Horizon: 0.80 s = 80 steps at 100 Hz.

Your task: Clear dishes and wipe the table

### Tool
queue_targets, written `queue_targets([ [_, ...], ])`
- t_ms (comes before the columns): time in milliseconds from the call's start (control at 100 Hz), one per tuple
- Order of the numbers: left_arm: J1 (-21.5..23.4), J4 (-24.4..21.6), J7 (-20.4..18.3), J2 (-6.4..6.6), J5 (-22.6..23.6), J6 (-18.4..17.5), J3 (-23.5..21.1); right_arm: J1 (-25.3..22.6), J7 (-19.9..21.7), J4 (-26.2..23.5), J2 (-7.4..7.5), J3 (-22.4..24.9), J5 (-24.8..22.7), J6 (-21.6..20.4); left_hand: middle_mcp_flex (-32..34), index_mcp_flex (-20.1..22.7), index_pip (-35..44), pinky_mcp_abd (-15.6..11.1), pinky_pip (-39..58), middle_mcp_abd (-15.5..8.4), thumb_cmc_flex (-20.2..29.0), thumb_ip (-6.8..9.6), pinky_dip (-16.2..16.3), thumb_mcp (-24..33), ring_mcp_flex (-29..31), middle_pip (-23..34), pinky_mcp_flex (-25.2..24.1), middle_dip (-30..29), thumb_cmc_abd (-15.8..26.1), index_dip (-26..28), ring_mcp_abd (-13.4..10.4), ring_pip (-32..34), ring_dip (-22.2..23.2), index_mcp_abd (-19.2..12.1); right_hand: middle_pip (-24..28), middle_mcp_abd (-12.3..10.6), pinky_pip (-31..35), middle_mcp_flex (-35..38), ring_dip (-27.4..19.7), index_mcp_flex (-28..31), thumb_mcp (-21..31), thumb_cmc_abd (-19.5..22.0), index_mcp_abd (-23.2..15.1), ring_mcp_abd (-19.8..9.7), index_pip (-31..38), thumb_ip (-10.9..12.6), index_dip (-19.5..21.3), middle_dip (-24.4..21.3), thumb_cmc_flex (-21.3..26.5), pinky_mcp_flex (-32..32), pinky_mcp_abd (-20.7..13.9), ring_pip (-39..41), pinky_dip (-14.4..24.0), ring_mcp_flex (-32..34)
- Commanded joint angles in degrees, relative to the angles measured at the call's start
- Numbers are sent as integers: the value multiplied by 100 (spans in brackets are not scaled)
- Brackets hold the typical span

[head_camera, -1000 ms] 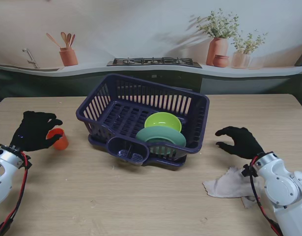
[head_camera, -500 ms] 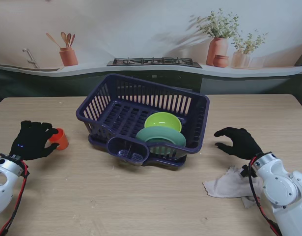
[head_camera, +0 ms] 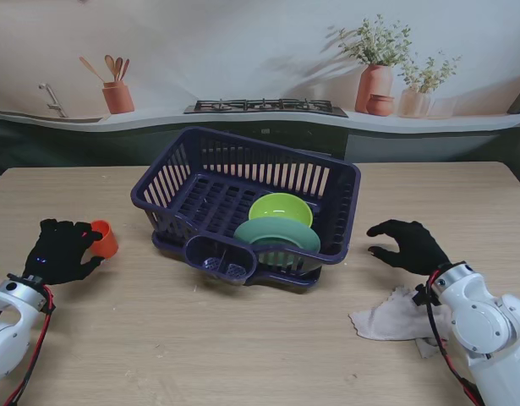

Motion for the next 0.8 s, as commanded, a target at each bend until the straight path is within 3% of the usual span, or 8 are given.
queue_targets([
  [0,6,26,-56,0,-12,36,21,-30,72,-35,3,-13,-18,2,56,124,-67,159,-205,161,-212,67,-105,290,56,-71,-89,25,-152,-44,-30,-90,-85,85,13,-99,-111,-108,-34,10,-47,57,2,-129,30,112,-15,59,-195,-102,-181,-84,96,-124],
  [790,-192,365,-67,26,-49,189,266,-35,86,-54,4,-43,-20,49,-147,-19,-294,123,-527,57,-367,33,-221,435,-81,-307,-96,-99,-254,-198,-216,-608,-408,86,13,-102,-114,-106,-33,6,-36,55,2,-127,37,112,-16,61,-196,-101,-187,-85,104,-128],
])
